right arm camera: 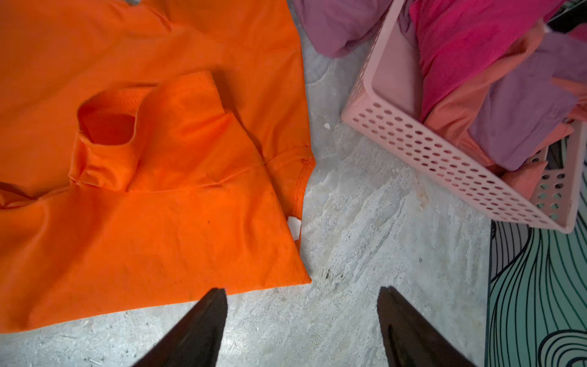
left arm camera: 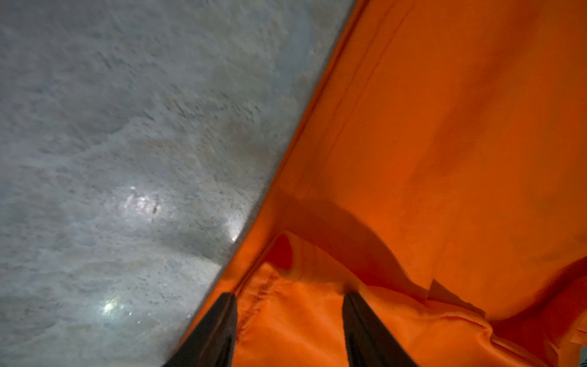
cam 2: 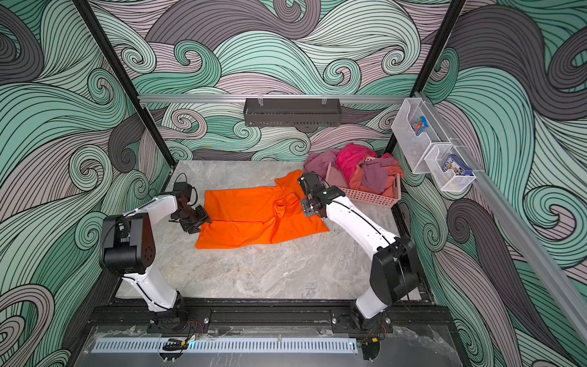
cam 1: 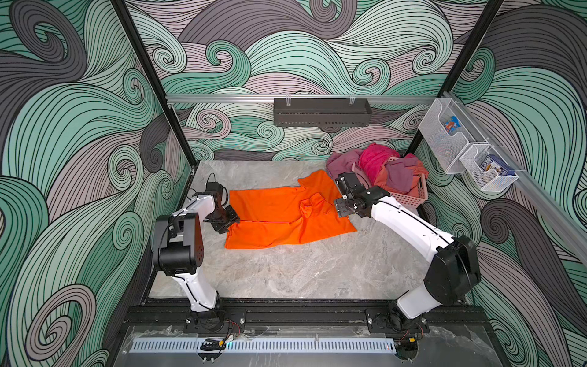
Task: Fold and stack t-shirts
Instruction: Move the T-shirt to the center of the board.
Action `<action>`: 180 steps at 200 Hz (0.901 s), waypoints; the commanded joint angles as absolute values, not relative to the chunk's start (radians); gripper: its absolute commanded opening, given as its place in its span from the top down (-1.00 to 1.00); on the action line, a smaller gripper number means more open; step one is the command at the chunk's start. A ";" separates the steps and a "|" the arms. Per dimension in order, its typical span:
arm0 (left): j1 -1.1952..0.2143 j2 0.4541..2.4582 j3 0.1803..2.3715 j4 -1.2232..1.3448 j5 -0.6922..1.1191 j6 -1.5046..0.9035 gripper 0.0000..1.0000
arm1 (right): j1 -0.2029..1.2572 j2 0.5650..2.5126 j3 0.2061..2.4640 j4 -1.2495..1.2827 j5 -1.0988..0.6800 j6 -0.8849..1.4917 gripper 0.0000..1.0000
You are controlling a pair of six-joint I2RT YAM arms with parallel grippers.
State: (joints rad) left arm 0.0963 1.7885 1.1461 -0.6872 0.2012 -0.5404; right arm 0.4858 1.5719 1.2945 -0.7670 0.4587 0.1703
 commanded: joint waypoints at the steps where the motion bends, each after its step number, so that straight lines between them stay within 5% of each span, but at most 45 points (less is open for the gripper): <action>1: 0.104 1.803 1.190 -0.662 0.190 -0.518 -0.07 | 0.447 1.549 1.242 -0.791 0.389 0.259 -0.58; 11: 0.104 1.807 1.193 -0.660 0.186 -0.511 0.04 | 0.419 1.549 1.221 -0.790 0.346 0.288 -0.57; 50: 0.105 1.850 1.221 -0.674 0.184 -0.492 1.00 | 0.323 1.560 1.161 -0.778 0.250 0.334 -0.55; 180: 0.106 1.910 1.281 -0.717 0.205 -0.488 1.00 | 0.234 1.781 1.157 -0.652 0.002 0.369 -0.43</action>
